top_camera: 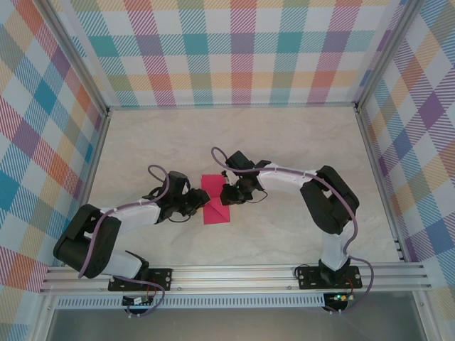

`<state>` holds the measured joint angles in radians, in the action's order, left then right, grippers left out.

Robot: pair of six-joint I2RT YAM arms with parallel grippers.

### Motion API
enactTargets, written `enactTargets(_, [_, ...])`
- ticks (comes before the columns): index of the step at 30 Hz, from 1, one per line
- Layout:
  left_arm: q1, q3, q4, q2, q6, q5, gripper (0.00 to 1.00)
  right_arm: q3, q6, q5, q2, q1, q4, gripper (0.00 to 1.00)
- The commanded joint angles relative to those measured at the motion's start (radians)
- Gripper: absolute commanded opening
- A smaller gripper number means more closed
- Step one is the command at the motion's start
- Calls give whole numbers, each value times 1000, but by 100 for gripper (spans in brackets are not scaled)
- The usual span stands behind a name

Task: Fold a paper plane with a square sheet of paper (pick it up from the middle)
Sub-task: Fold the triangle a second time at the center of the table, then turn over the paper at the center of the table.

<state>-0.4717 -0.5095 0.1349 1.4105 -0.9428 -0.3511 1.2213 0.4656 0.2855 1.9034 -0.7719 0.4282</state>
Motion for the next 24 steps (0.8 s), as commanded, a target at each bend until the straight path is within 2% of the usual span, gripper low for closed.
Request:
enactTargets(1, [-10,-20,17,8,-3,-8,36,38,30,-26,35,8,4,19])
enactTargets(6, [-13,-18,43,26,0,-19,40,38,53,-14,58,13,-11,19])
enactTargets(14, [-19,-41,109,89,8,-42,37,25,72,-9,67,23,-15,18])
enactTargets(20, [-24,-57,132,113,15,-48,31,19,77,-4,69,26,-17,18])
enactTargets(24, [-25,-63,142,118,25,-45,21,7,86,11,55,34,-28,18])
